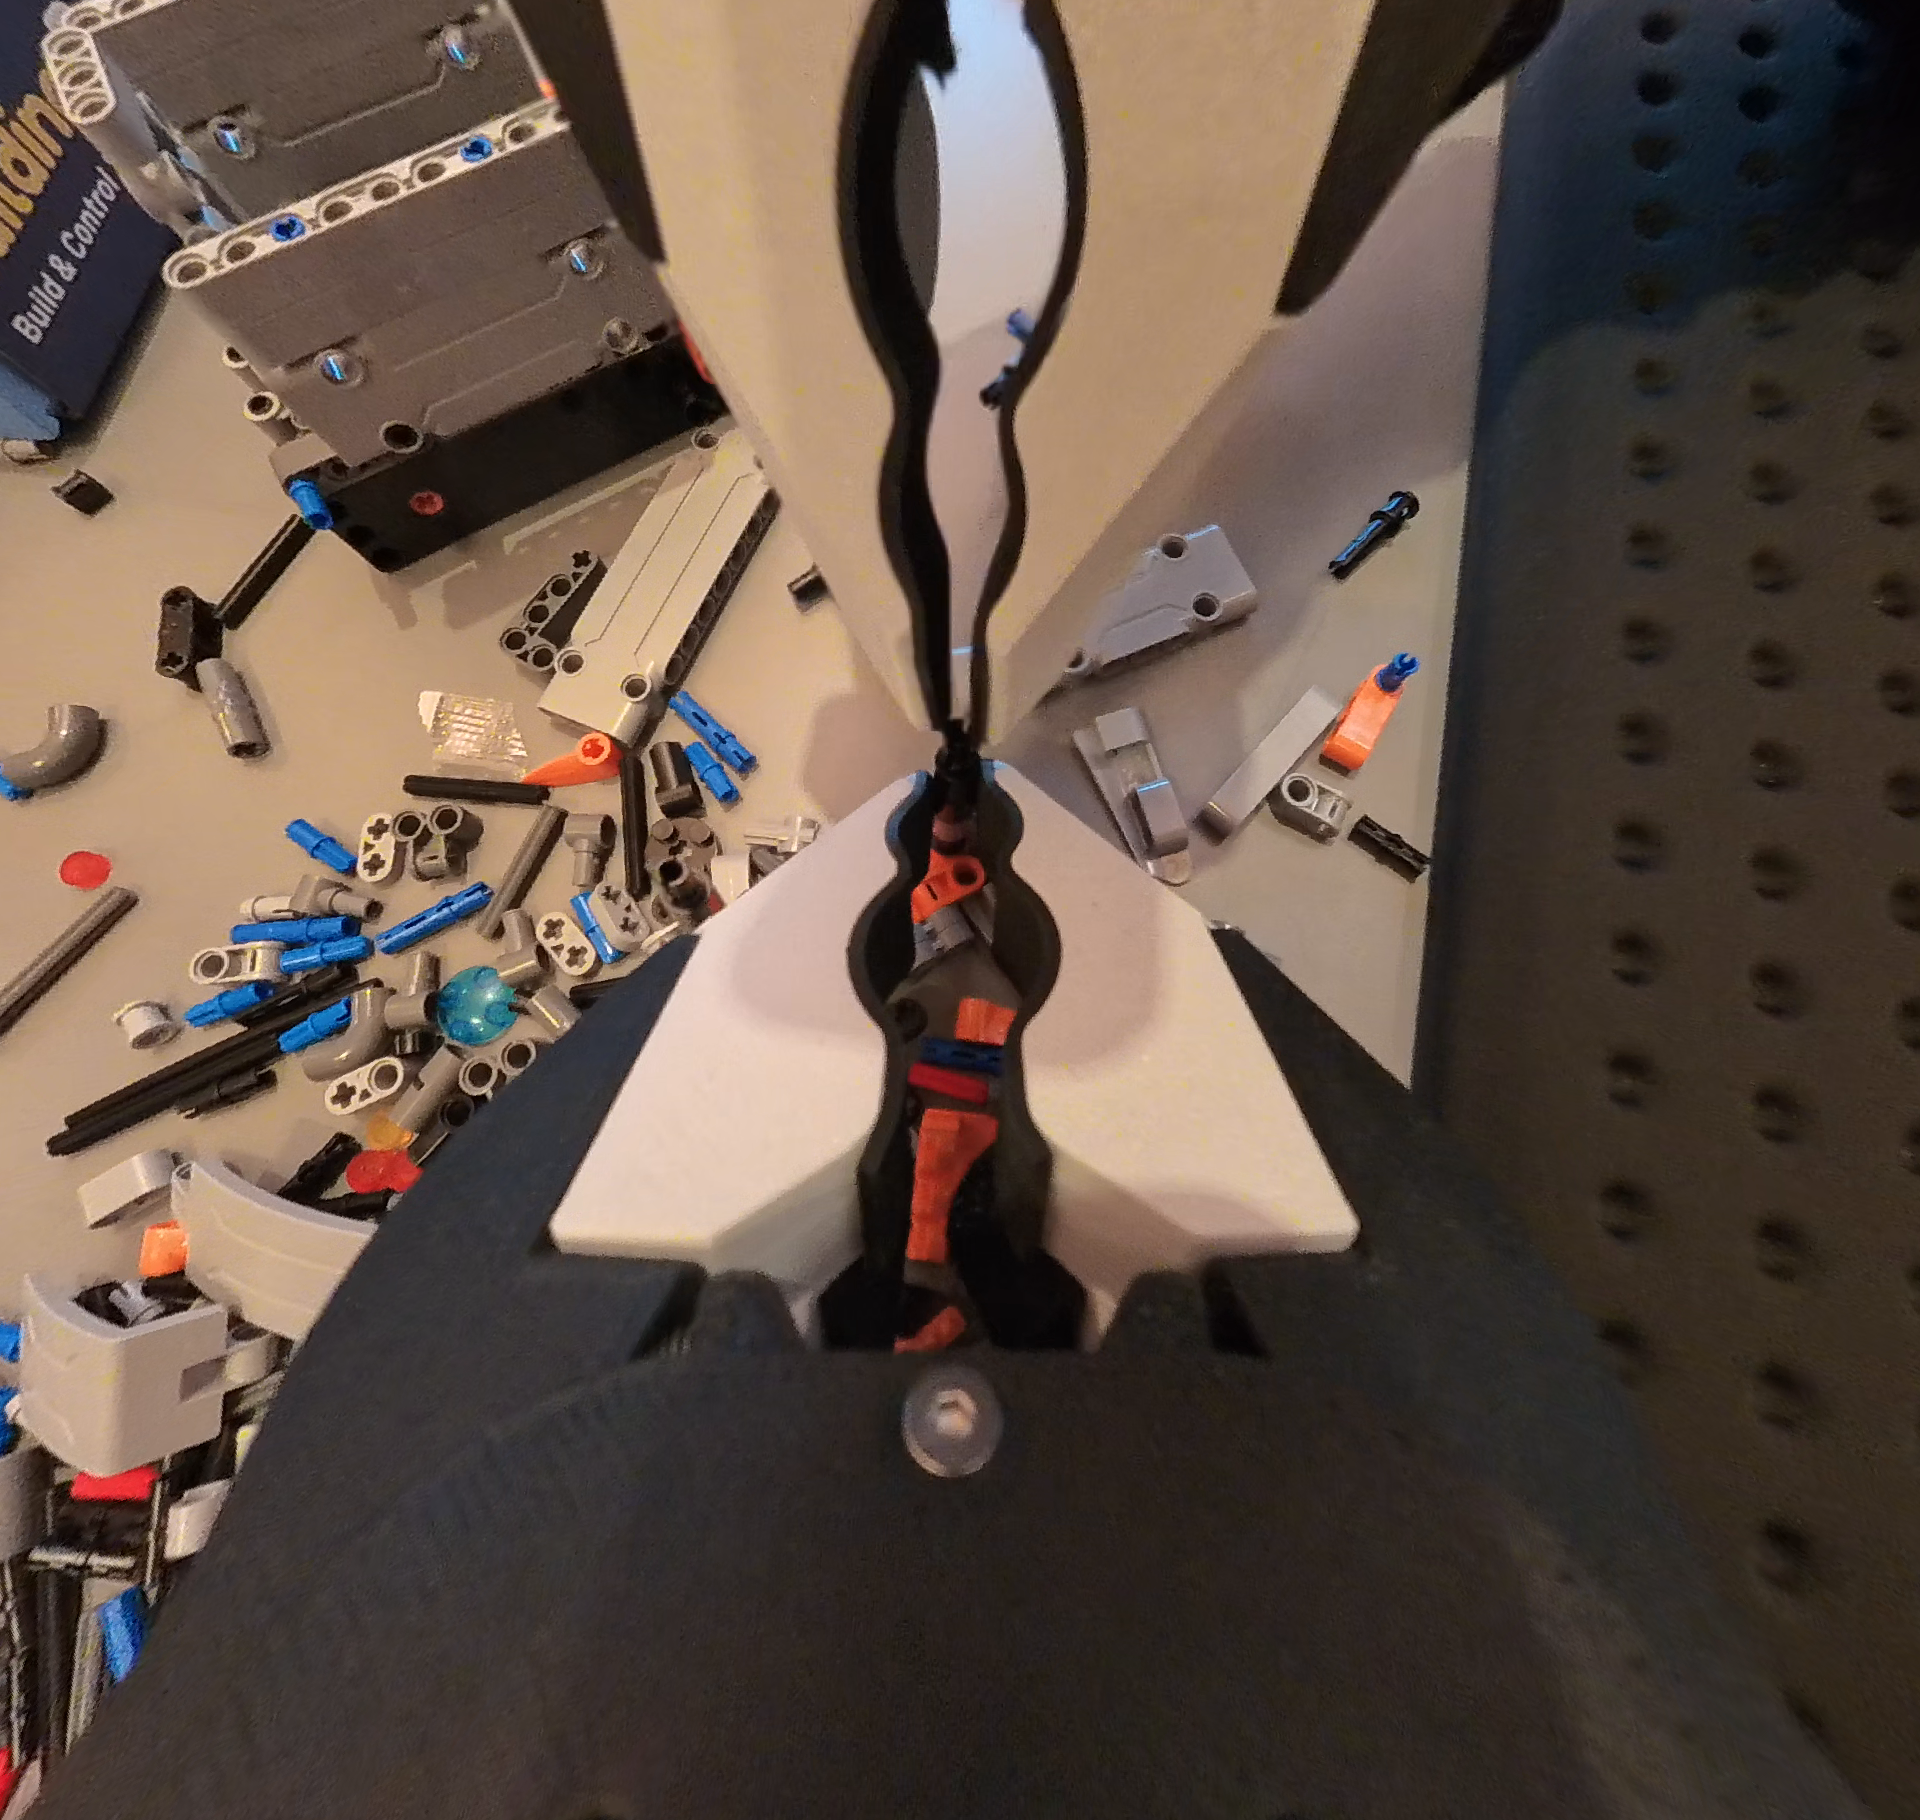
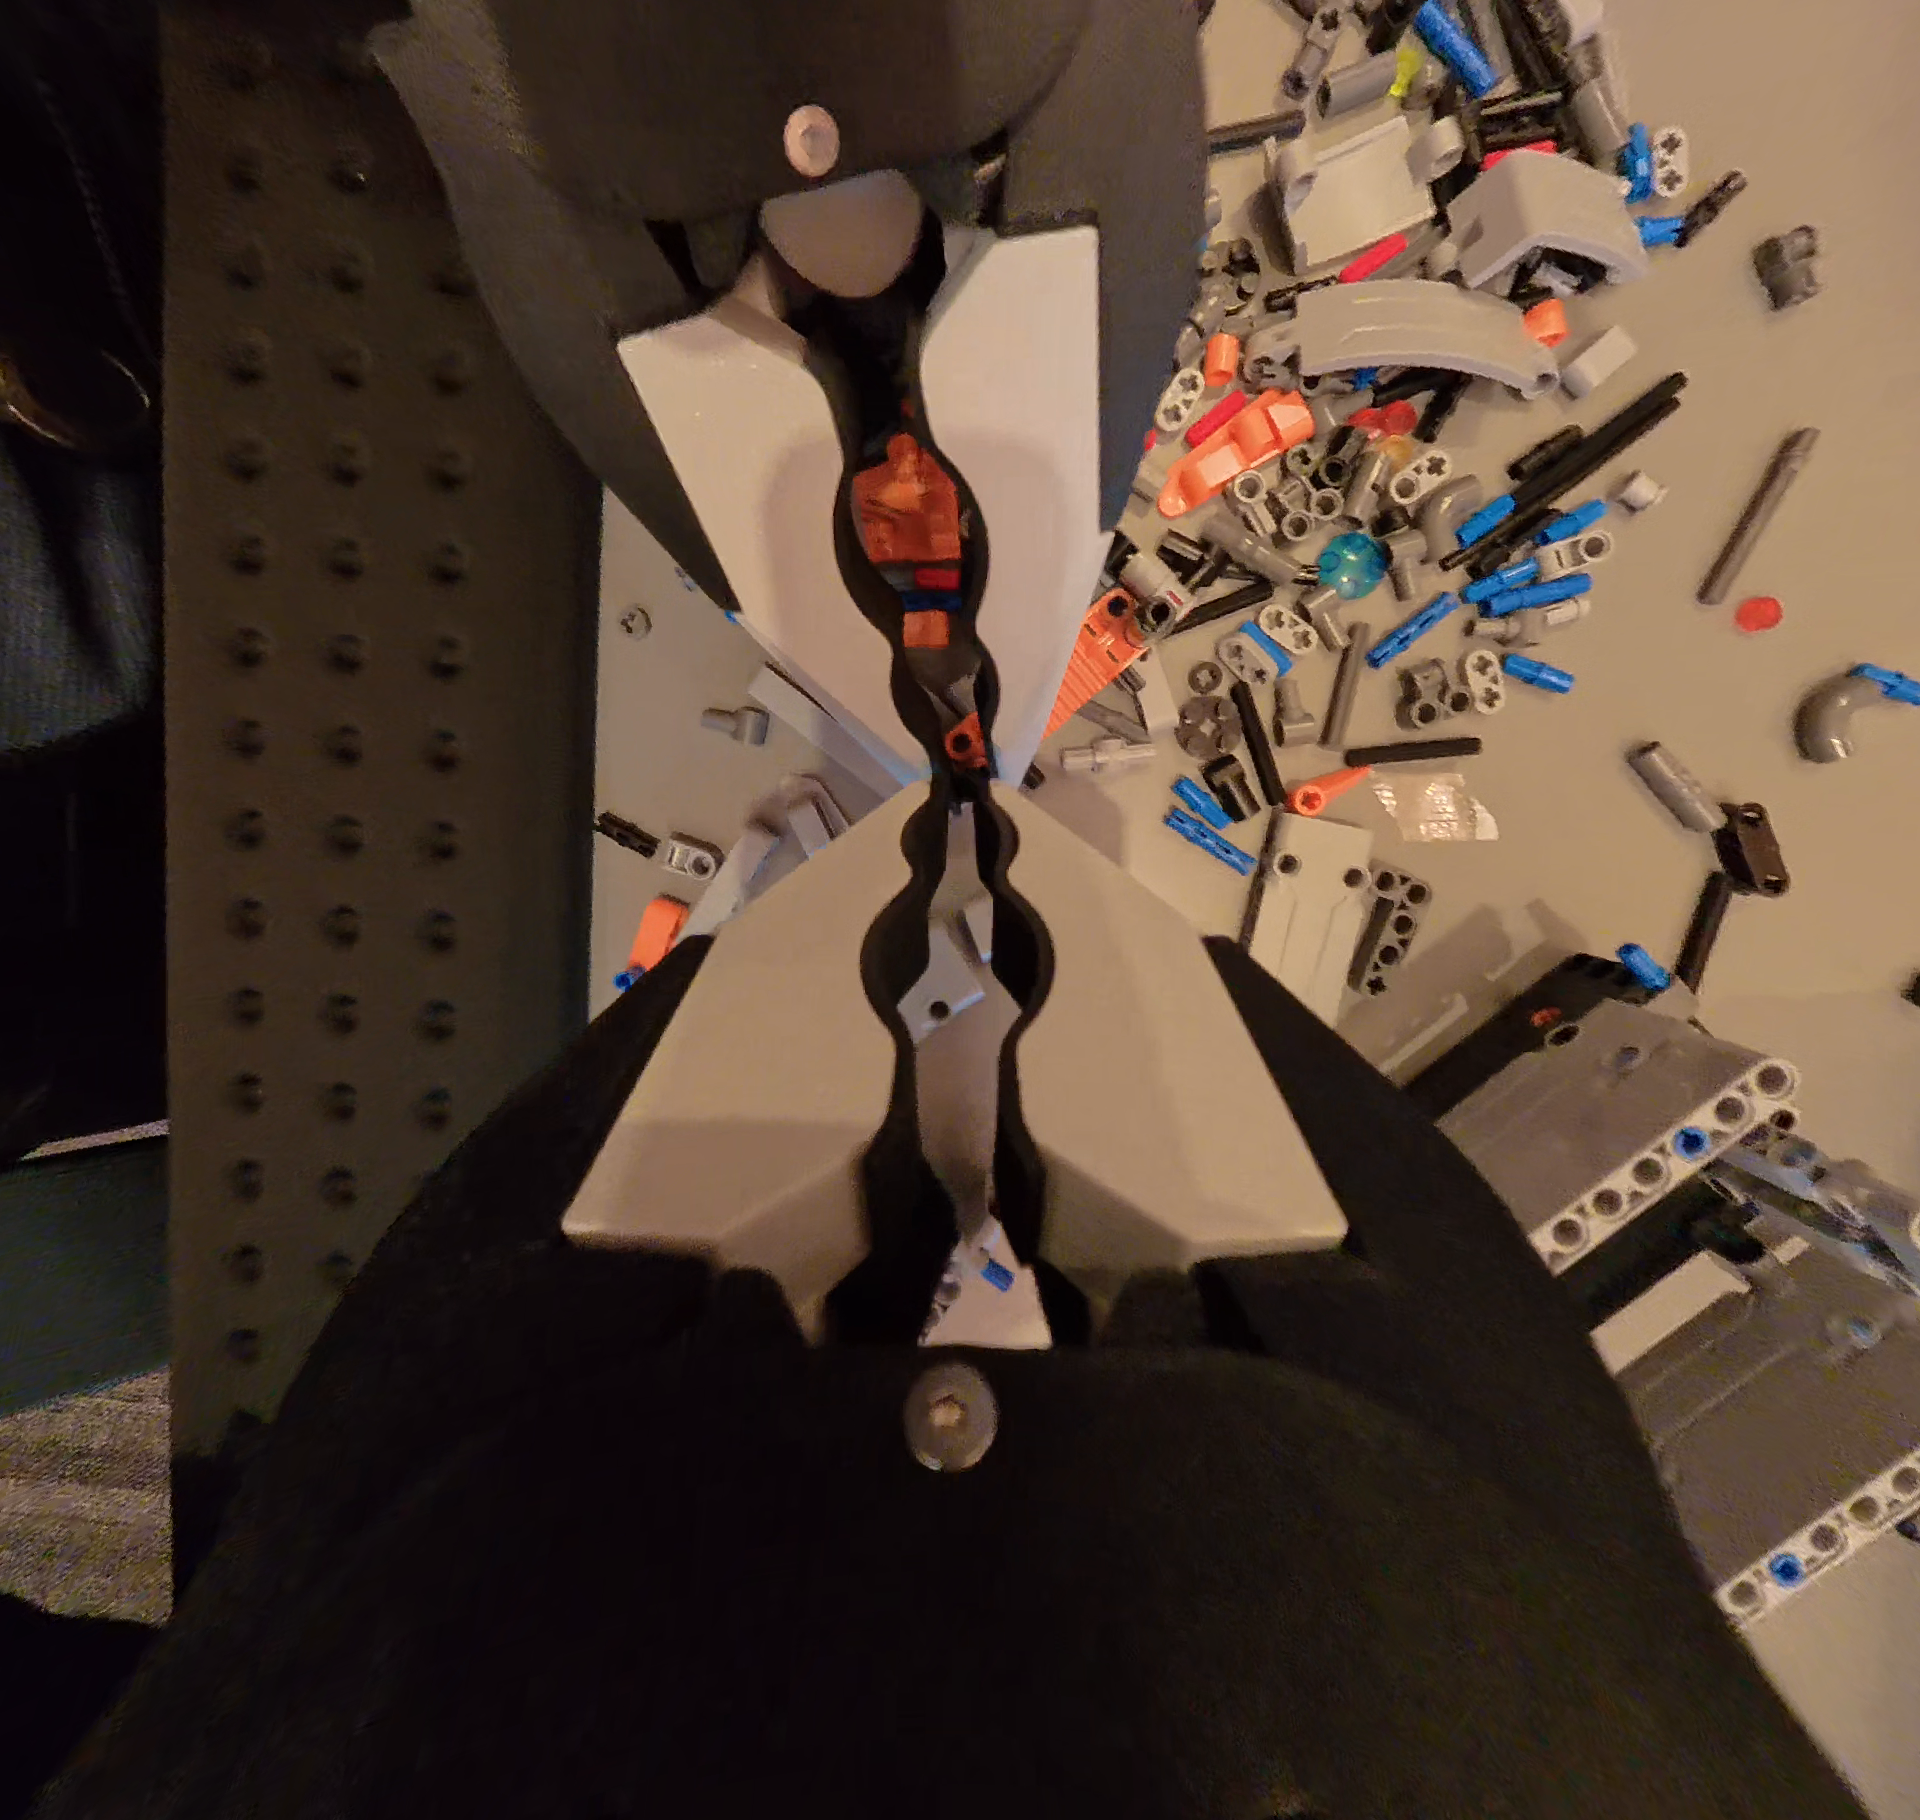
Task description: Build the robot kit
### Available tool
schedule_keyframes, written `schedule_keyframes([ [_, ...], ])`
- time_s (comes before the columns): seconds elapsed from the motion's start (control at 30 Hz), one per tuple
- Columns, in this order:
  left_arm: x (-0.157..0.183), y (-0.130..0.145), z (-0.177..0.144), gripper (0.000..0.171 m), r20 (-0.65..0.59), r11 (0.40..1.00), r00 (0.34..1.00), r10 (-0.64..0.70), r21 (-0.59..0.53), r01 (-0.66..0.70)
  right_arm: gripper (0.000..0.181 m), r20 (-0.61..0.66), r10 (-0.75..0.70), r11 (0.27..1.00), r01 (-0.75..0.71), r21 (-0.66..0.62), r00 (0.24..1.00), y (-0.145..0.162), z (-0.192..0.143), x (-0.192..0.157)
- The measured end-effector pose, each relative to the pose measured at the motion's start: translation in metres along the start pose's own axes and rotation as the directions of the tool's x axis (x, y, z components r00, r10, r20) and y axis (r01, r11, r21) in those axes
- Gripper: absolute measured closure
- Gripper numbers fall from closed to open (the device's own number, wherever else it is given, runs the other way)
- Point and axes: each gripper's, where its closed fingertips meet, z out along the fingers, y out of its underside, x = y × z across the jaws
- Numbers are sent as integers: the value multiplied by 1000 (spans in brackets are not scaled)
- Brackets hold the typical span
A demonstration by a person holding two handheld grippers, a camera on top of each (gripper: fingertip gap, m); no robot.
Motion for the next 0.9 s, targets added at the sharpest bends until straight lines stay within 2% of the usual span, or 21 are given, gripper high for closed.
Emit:
schedule_keyframes([
  [0.37,-1,0,0,166,-5,1000,1000,-4,-2,4,181,1,-8,998,8,-58,1000,1,2,1],
  [0.47,-1,-5,-10,161,2,1000,1000,15,18,-15,180,24,38,998,-39,47,999,-9,-5,-1],
  [0.57,3,-10,-33,152,-7,999,1000,16,44,-15,173,-3,53,993,-53,102,999,-10,-16,-4],
  [0.7,25,1,-50,145,-106,998,993,-59,30,62,174,-29,81,985,-76,158,996,-6,-25,-7],
  [0.77,32,14,-44,147,-104,998,992,-66,-19,65,174,-36,88,982,-80,171,995,-5,-23,-8],
  [0.87,36,29,-35,163,-79,995,995,-53,-84,46,178,-30,86,974,-78,211,996,-9,-24,-12],
  [0.9,36,30,-34,163,-72,995,996,-62,-87,55,178,-35,90,973,-81,214,995,-8,-24,-12],
])
